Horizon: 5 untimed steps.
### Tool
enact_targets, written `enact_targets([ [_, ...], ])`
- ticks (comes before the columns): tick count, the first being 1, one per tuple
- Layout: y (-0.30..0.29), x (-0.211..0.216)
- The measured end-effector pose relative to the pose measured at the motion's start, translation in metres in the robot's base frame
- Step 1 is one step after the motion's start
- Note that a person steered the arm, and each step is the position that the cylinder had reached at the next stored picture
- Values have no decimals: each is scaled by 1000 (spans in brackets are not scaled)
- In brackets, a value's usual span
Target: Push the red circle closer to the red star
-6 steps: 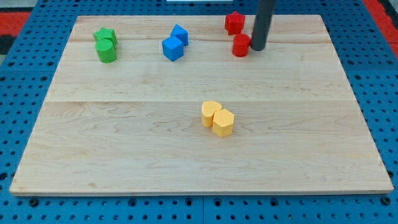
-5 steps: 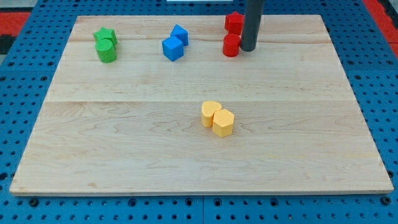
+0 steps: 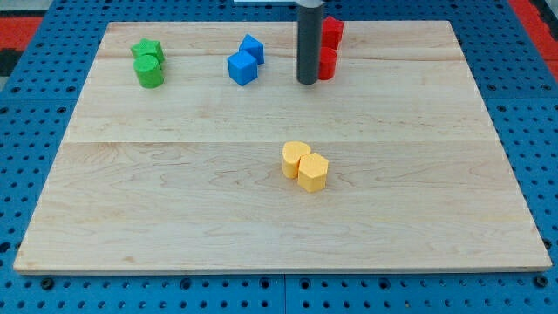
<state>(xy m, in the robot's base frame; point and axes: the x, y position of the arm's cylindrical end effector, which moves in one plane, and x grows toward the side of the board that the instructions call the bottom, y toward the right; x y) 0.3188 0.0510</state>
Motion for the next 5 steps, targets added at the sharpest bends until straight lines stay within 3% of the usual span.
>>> enact_targets([
  [4, 17, -22],
  [5, 17, 8],
])
